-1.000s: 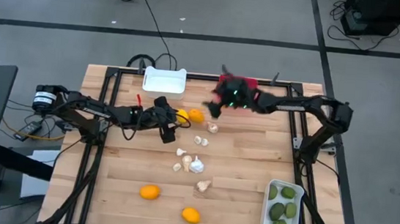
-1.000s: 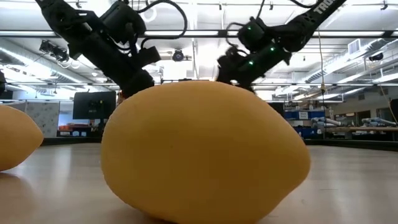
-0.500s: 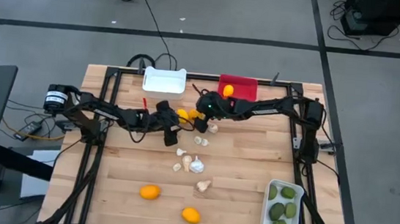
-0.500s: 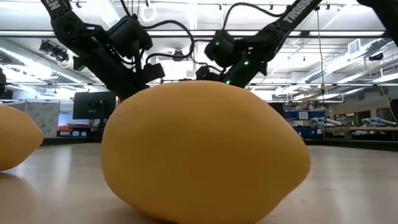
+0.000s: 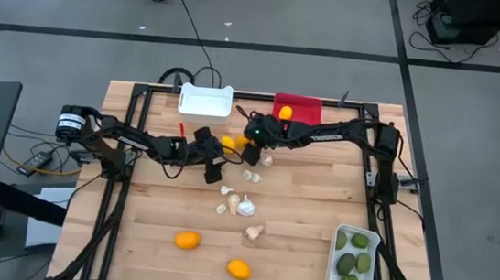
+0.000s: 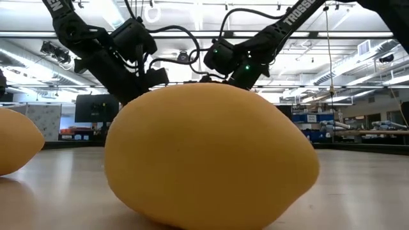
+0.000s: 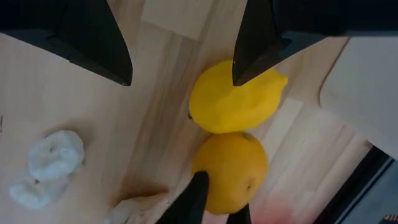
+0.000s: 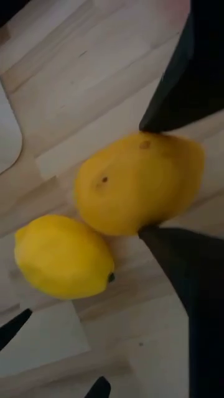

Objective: Sort produce into baskets
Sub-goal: Put the yellow lemon into the red bin

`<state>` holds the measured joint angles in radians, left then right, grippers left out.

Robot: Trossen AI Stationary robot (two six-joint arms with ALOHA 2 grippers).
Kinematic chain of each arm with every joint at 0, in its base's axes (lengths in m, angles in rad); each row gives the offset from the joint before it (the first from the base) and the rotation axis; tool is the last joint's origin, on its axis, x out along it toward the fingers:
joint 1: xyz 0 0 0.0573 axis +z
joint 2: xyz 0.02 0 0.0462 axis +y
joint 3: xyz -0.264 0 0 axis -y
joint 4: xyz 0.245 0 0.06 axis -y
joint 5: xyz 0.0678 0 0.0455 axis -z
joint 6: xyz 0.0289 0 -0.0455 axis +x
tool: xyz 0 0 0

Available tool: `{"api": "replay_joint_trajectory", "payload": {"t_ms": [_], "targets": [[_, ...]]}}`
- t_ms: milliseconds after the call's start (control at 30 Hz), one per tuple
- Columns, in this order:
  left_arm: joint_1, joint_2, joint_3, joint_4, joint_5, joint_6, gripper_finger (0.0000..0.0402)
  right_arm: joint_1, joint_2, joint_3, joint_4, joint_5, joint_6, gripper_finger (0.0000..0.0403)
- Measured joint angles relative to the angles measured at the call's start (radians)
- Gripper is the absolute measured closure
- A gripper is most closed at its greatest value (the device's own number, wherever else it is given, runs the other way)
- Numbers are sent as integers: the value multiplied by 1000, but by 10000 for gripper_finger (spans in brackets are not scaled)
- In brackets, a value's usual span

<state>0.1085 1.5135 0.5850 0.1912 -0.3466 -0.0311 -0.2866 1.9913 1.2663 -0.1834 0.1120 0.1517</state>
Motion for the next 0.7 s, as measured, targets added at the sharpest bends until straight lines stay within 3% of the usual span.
{"api": "replay_joint_trajectory", "payload": {"t_ms": [200,467,700], "targets": [[0,0,0,-2,5,-25,120,-5,-6,0,-10,0,6,265],[0,0,0,-2,5,-30,120,-7,-40,0,-55,-7,-7,246],[0,0,0,-7,9,-55,120,5,-95,-1,-134,42,1,278]]}}
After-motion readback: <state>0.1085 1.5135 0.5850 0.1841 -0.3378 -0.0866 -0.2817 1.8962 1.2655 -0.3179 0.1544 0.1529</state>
